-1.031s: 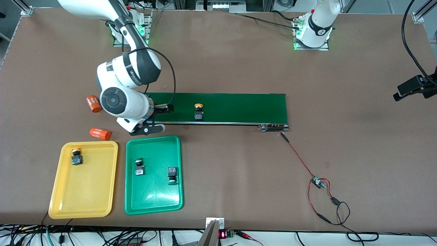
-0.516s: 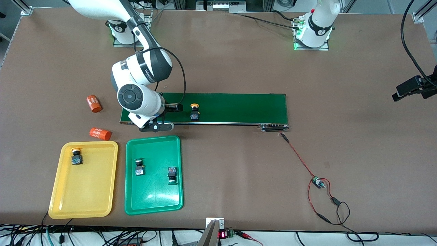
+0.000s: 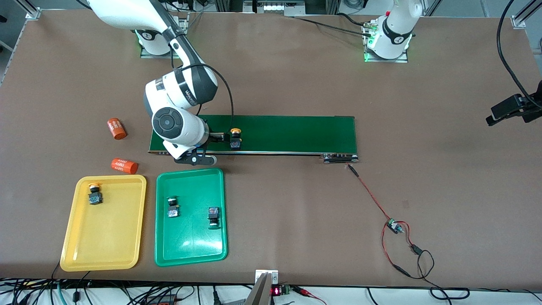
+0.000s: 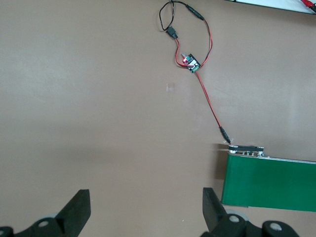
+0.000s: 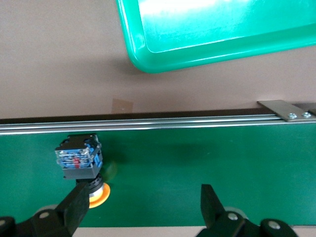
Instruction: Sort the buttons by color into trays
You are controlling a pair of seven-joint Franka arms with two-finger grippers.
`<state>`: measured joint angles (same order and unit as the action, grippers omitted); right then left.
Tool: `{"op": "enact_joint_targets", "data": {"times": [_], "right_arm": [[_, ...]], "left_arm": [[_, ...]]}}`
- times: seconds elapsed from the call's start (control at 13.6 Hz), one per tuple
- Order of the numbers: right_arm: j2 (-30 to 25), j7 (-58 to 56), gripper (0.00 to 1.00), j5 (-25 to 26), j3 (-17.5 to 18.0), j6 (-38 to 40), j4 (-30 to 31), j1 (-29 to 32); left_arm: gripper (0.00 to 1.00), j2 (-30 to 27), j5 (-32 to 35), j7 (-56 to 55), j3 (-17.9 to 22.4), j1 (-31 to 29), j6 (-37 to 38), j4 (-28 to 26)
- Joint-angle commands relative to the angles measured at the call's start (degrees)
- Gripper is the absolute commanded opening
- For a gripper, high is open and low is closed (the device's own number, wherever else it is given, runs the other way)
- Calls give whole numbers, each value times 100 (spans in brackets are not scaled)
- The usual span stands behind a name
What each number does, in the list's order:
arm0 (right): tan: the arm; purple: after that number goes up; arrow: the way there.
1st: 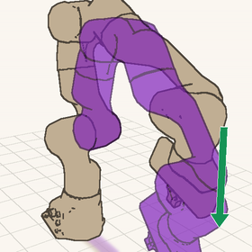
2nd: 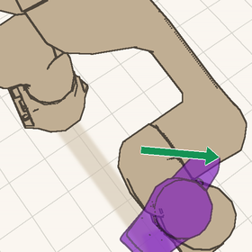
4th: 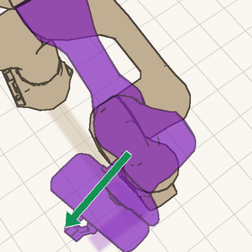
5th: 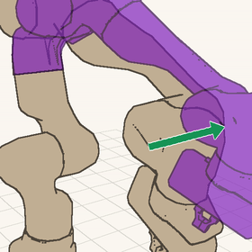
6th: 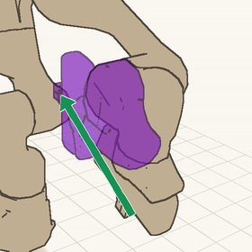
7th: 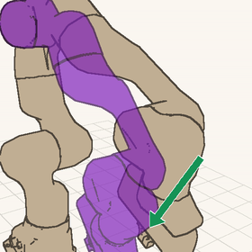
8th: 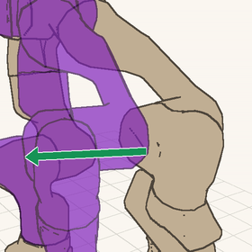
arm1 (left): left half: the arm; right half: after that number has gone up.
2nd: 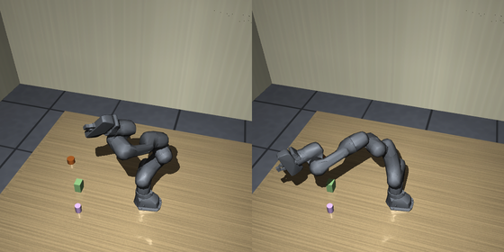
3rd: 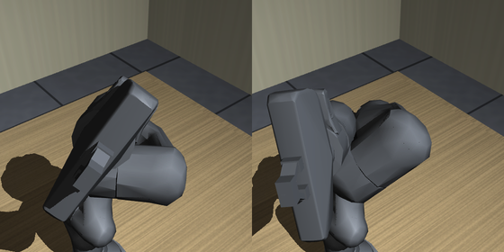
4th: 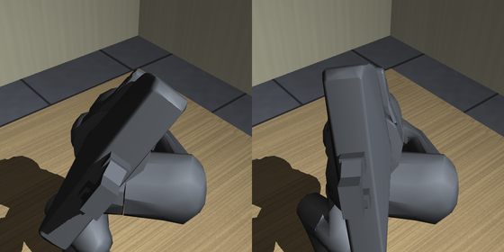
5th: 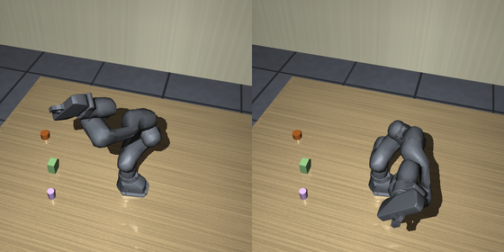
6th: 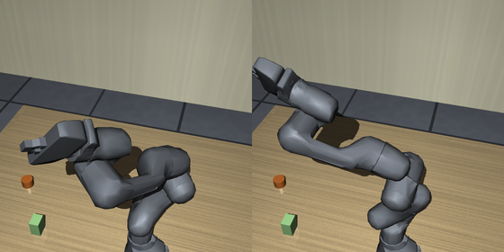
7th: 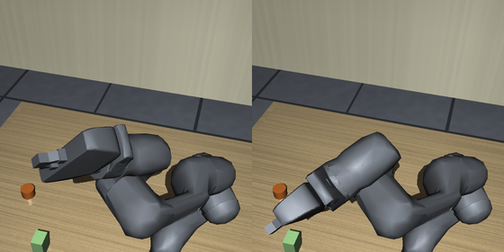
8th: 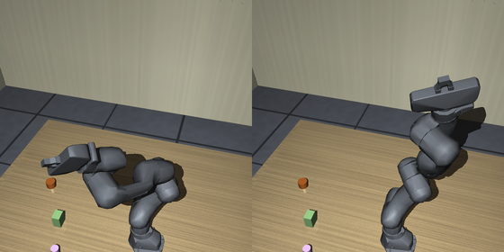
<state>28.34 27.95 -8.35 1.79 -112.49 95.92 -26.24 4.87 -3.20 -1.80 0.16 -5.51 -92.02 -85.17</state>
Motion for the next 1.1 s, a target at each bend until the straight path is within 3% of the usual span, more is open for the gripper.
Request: {"op": "enact_joint_targets", "data": {"times": [0.0, 1.03], "right_arm": [[5, 114, 100, -202, -12, -106, 49, -22], [409, 26, 100, -308, -12, -590, 50, -48]], "left_arm": [[100, 40, -120, 48, -16, -20, 105, 141], [100, 40, -120, -162, -7, -20, 140, 141]]}}
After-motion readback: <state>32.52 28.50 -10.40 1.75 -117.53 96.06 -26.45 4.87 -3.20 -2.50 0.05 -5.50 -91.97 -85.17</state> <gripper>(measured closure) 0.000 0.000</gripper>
